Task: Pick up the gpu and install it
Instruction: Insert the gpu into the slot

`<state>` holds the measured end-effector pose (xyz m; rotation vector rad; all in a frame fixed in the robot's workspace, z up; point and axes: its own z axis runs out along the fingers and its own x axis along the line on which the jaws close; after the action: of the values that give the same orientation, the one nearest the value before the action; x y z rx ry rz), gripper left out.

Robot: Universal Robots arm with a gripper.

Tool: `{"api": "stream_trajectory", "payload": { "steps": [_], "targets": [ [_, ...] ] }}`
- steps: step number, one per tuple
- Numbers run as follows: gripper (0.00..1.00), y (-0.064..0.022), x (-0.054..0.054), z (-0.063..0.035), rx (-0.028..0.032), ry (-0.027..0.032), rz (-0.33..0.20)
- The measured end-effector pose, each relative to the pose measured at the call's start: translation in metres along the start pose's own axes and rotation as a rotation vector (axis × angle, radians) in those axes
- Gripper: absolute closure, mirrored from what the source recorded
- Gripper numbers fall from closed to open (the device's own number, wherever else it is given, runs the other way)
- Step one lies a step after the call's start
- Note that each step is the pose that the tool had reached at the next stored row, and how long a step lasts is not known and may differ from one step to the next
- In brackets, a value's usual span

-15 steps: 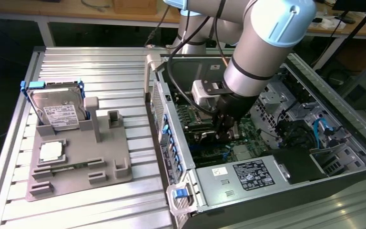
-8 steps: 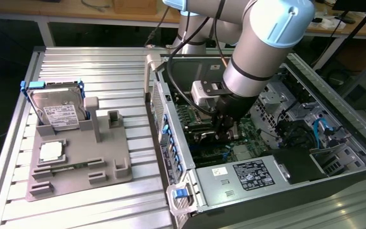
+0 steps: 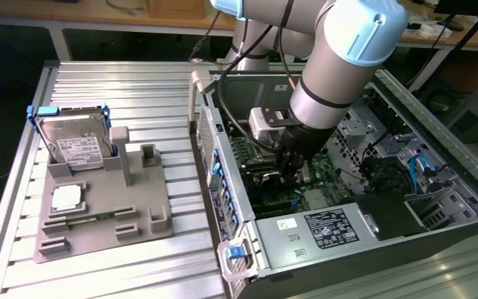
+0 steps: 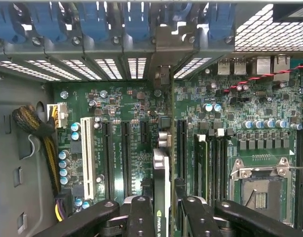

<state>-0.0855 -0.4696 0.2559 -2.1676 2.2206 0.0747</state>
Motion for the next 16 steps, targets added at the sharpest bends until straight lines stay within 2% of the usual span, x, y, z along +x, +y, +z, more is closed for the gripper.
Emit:
{"api": "stream_trajectory", "payload": {
  "steps": [4, 16],
  "targets": [
    [0.73, 0.0009, 0.0004, 0.0011, -0.0017, 0.0031, 0.0],
    [0.73, 0.0021, 0.0009, 0.0101, -0.0014, 0.0028, 0.0]
  ]
}}
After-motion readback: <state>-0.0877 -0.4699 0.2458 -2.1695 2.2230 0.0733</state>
